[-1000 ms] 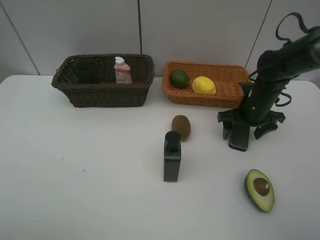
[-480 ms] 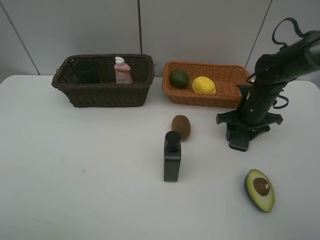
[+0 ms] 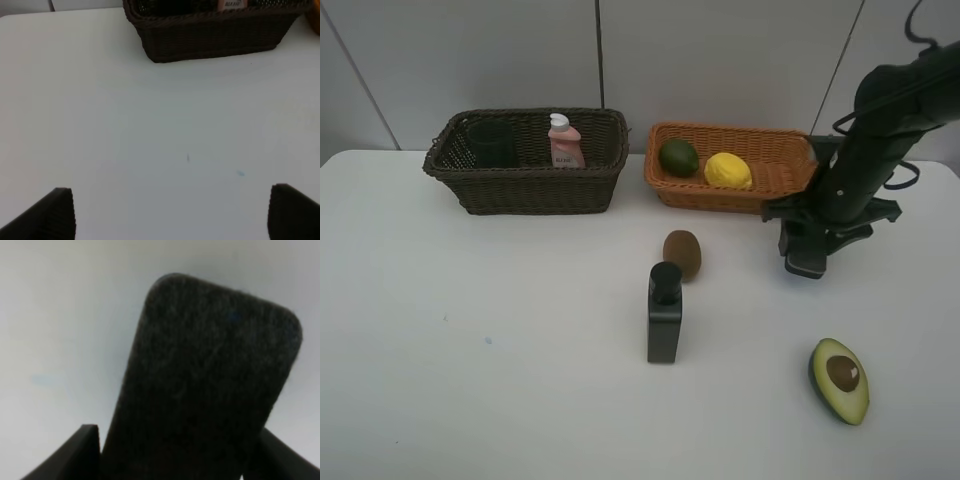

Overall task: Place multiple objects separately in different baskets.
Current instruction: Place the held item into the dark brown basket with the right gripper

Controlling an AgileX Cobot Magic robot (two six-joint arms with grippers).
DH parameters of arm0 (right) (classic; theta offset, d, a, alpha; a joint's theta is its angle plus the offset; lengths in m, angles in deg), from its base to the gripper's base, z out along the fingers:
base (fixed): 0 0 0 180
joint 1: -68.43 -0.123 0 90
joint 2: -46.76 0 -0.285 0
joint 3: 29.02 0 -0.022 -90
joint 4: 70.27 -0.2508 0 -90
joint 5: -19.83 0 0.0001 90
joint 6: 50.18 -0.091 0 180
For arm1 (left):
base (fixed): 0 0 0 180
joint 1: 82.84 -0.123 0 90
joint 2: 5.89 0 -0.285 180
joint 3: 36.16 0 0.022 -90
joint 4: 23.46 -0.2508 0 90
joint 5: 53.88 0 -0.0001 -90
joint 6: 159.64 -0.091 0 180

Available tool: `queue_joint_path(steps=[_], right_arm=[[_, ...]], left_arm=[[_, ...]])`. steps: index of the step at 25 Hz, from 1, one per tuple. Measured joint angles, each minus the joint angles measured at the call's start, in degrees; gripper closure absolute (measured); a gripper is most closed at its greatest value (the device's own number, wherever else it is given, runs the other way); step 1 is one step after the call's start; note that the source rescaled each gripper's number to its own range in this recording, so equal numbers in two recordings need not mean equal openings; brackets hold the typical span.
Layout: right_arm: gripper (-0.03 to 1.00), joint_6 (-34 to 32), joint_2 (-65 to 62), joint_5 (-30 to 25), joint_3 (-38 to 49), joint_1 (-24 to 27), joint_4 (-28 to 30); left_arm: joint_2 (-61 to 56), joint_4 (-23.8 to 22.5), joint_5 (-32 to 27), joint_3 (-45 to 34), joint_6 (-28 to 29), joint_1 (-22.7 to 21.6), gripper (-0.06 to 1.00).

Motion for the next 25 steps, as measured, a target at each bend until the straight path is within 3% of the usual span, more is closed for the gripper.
queue_joint_path(steps=[5, 10, 15, 19, 22, 25], right_arm=[[0.55, 1.5, -8.1, 4.3, -0.9, -4.2, -2.0], [0.55, 1.9, -7.5, 15.2, -9.6, -13.6, -5.5], [0.55, 1.9, -0.2, 27.6, -21.0, -22.2, -6.0], [0.55, 1.9, 9.4, 36.0, -29.6, -26.2, -6.0], [0.55, 1.9, 17.2, 39.0, -35.0, -26.6, -5.2], [0.55, 1.9, 24.2, 37.9, -39.9, -26.2, -4.1]], left_arm=[[0.0, 0.0, 0.0, 0.0, 0.0, 0.0, -0.05], [0.0, 0.0, 0.0, 0.0, 0.0, 0.0, -0.05], [0.0, 0.0, 0.0, 0.0, 0.0, 0.0, -0.05], [0.0, 0.0, 0.0, 0.0, 0.0, 0.0, -0.05], [0.0, 0.0, 0.0, 0.0, 0.0, 0.0, -0.05], [0.0, 0.0, 0.0, 0.0, 0.0, 0.0, -0.05]])
